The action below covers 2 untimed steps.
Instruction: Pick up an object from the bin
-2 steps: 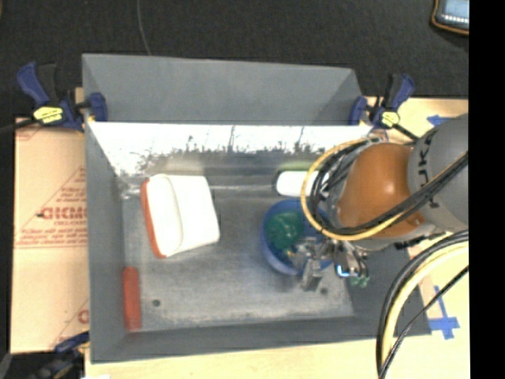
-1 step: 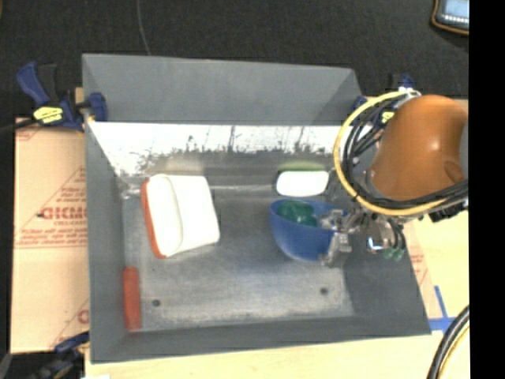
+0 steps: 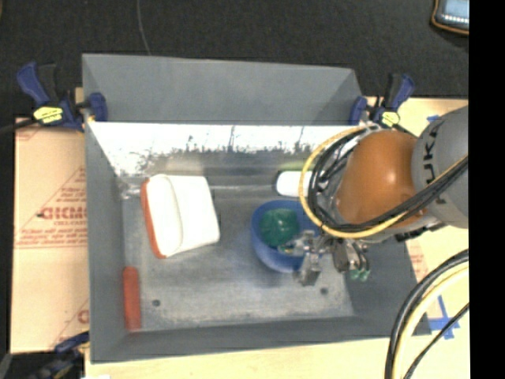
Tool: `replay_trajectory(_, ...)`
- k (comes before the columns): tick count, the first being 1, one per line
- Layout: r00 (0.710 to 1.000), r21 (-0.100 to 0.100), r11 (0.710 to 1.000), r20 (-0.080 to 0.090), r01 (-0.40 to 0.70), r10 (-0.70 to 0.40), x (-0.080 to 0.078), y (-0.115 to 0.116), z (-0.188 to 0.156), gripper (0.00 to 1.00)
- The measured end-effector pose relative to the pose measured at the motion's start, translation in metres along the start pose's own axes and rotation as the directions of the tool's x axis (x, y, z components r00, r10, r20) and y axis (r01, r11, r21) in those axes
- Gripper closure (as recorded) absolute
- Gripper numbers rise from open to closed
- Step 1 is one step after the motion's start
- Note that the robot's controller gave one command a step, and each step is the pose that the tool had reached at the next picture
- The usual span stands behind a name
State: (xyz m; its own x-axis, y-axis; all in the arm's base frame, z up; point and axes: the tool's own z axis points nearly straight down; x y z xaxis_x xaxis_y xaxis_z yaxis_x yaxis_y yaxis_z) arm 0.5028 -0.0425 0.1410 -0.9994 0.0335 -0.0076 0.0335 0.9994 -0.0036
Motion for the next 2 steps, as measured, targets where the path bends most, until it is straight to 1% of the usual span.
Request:
replay_trajectory(1,0.989,0.0,0.989,0.007,-0.147,0.147,-0.001,-0.004,-0.038,1.0)
replay_trajectory(2,0.997,0.0,0.997,0.0,-0.08,0.08,0.002,0.01,0.059,1.0)
